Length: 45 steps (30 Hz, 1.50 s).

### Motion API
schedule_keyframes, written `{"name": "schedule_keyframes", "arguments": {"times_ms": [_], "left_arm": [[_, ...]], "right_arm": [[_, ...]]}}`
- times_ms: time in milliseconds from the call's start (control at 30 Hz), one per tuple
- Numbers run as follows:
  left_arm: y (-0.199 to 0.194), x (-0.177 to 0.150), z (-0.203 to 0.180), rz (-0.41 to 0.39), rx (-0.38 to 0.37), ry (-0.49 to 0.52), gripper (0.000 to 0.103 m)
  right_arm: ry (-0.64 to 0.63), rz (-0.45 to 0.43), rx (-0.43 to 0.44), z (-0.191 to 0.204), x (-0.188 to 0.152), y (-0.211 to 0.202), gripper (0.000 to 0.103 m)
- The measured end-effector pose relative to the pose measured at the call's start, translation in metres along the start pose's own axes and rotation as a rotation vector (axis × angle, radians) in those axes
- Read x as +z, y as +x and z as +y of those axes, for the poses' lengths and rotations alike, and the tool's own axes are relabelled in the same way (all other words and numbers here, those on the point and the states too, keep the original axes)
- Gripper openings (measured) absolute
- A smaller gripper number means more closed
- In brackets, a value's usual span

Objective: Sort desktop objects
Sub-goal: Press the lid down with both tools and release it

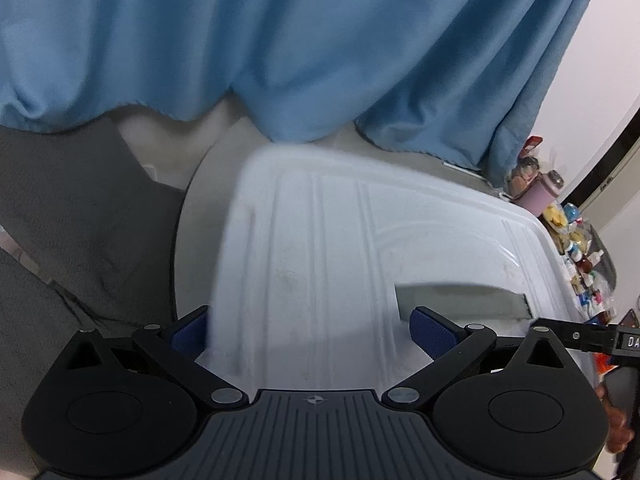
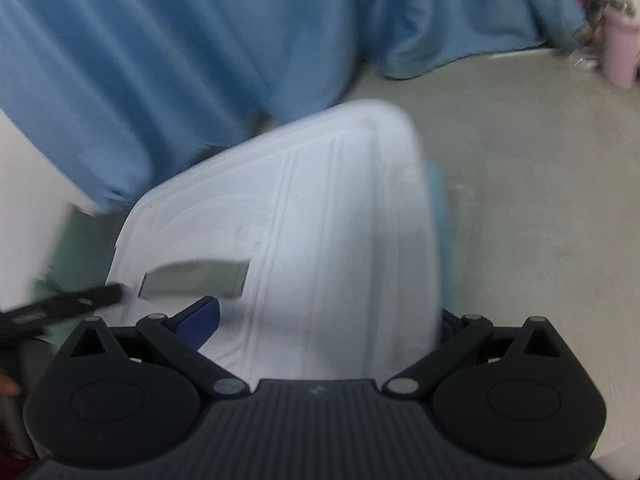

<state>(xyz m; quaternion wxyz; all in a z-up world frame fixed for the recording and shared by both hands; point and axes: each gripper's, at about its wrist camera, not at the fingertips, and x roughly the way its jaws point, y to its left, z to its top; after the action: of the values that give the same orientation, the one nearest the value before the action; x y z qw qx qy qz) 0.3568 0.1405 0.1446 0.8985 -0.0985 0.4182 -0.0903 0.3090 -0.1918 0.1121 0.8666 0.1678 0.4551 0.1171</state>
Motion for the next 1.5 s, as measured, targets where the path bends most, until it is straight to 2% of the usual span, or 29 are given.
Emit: {"name": "schedule_keyframes", "arguments": {"times_ms": [67,167,233,633,933,1400,1500], "left_arm": [[0.004,0.003,0.004,0.001,0.011,-0.008,0.103],[0.011,0.005,0.012,0.01,0.035,-0.027,0.103],[0.014,0.005,0.015,0.012,0.045,-0.032,0.103],[0.028,0.003,0.011,0.059,0.09,0.052,0.103],[0.034,0.0,0.015,0.072,0.098,0.069,0.103],[0.035,-0.003,0.012,0.074,0.125,0.077,0.103],[0.029,-0.005,0.005,0.047,0.138,0.077,0.103]], "right_arm": [[-0.008,-0.027,-0.054,-0.003,0.003,-0.007,0.102],[0.019,-0.046,-0.031,-0.012,0.006,-0.016,0.102],[0.003,-0.052,-0.053,-0.011,0.005,-0.019,0.102],[-0.028,0.003,-0.095,-0.019,0.004,-0.003,0.099],[-0.036,0.048,-0.111,-0.019,0.001,0.015,0.081],[-0.058,0.026,-0.154,-0.011,-0.006,0.014,0.082],[-0.08,0.018,-0.153,-0.007,-0.007,0.011,0.086]]}}
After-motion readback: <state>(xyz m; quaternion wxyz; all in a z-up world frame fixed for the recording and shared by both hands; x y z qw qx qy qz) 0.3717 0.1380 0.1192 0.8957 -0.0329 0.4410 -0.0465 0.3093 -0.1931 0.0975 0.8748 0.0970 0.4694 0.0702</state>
